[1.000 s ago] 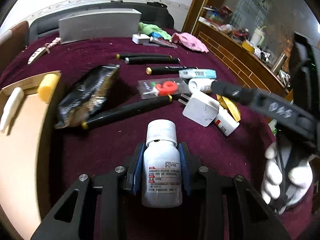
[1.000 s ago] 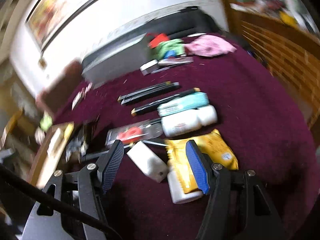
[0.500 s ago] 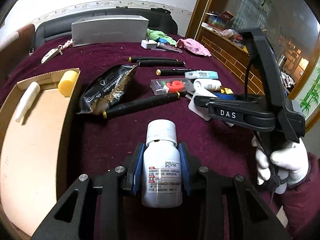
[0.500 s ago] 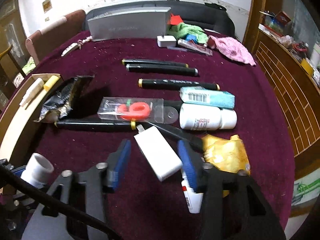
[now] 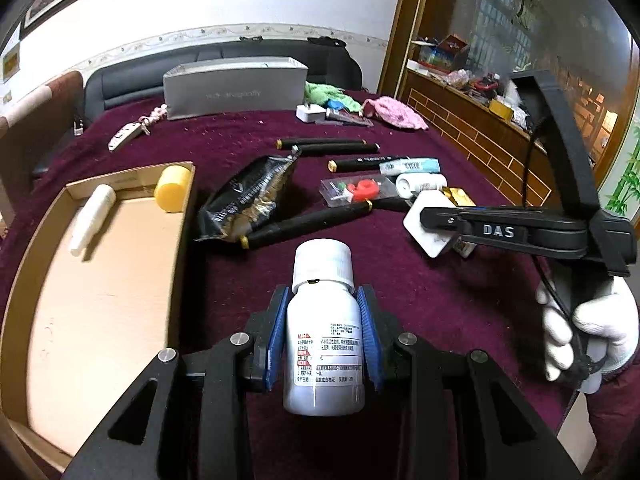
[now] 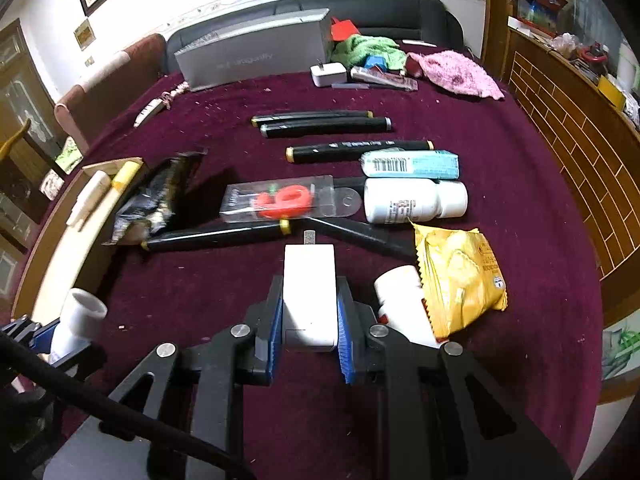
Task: Organize objects
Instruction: 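Grasp the white rectangular box with the right gripper, then carry the medicine bottle and white box over to the cardboard tray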
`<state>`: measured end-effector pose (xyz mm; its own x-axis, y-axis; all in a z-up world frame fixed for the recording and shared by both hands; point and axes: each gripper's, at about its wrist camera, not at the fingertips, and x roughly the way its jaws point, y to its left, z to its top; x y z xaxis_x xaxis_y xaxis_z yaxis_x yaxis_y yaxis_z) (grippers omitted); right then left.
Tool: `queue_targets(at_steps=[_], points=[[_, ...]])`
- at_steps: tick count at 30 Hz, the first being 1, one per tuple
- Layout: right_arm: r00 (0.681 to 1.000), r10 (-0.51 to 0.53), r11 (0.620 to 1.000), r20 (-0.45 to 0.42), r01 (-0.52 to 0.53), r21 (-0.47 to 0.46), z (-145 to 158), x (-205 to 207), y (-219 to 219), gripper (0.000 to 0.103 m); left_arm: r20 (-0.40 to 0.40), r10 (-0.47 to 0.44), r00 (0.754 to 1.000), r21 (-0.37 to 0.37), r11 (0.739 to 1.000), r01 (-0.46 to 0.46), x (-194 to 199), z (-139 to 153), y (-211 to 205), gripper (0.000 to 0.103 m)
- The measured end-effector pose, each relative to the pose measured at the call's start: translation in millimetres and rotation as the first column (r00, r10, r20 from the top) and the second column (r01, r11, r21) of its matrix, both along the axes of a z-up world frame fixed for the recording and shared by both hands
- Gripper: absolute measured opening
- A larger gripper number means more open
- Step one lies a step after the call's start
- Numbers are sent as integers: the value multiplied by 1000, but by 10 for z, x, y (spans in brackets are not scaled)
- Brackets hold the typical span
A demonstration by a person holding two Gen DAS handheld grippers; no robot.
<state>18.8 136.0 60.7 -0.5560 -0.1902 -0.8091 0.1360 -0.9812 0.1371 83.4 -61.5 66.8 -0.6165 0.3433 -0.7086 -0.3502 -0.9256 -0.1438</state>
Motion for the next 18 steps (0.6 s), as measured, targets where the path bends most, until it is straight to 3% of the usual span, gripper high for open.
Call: queue_targets(at_steps=[18], points=[[987,136,991,-83,-134,28,518,387,-891,20,-87,111,990,14,994,-110,247,224,-676,29]])
